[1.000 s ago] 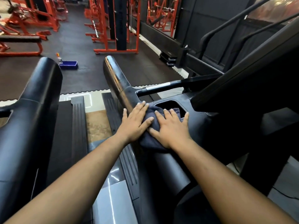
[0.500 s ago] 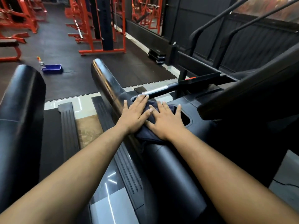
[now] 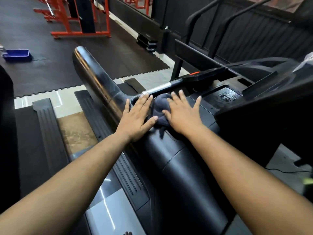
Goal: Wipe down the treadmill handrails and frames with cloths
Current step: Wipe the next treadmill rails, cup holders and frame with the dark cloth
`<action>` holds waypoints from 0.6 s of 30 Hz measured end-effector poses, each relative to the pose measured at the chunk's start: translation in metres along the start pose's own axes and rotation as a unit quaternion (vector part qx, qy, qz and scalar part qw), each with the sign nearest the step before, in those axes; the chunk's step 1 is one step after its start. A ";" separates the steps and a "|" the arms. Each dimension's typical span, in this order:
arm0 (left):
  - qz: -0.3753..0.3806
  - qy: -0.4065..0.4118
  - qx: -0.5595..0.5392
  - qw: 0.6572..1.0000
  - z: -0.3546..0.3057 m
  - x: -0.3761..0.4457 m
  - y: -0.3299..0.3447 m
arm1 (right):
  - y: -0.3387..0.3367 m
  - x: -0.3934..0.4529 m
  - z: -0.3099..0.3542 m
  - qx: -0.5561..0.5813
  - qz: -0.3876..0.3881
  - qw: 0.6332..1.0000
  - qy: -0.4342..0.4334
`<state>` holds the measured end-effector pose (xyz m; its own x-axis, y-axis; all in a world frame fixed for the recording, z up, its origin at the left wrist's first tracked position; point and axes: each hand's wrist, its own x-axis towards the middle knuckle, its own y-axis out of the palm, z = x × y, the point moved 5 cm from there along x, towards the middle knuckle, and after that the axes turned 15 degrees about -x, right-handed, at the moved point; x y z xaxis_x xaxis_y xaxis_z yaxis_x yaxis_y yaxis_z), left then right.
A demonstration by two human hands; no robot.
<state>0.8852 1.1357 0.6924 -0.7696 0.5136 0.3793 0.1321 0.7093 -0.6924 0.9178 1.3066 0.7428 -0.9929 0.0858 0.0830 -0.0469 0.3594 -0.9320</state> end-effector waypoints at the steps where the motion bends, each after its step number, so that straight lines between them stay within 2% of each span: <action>1: 0.001 -0.002 0.000 1.000 -0.001 -0.001 0.000 | -0.005 0.005 -0.006 -0.019 0.002 1.000 0.017; 3: 0.000 -0.004 -0.006 1.000 -0.001 -0.002 -0.001 | -0.015 0.011 -0.002 0.014 0.014 0.999 0.027; 7: -0.012 -0.009 -0.100 0.995 0.001 -0.003 -0.008 | -0.020 -0.025 0.031 0.129 0.036 0.988 -0.080; 9: -0.011 -0.009 -0.125 0.992 -0.001 -0.001 -0.011 | -0.022 -0.056 0.034 0.100 0.005 0.987 -0.121; 12: 0.024 0.026 -0.094 0.995 -0.012 0.001 -0.012 | -0.022 -0.087 0.029 0.020 -0.028 0.987 -0.156; 16: 0.108 0.048 -0.008 0.993 -0.026 0.005 -0.005 | -0.024 -0.083 0.003 -0.052 0.008 0.996 -0.069; 18: 0.127 0.055 0.024 0.990 -0.030 0.008 -0.004 | -0.028 -0.078 0.000 -0.063 0.011 0.997 -0.032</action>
<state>0.8975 1.1514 0.7165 -0.6429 0.7236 0.2512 0.2810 0.5279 -0.8015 0.9962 1.2897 0.7626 -0.9987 0.0368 0.0355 -0.0139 0.4717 -0.8816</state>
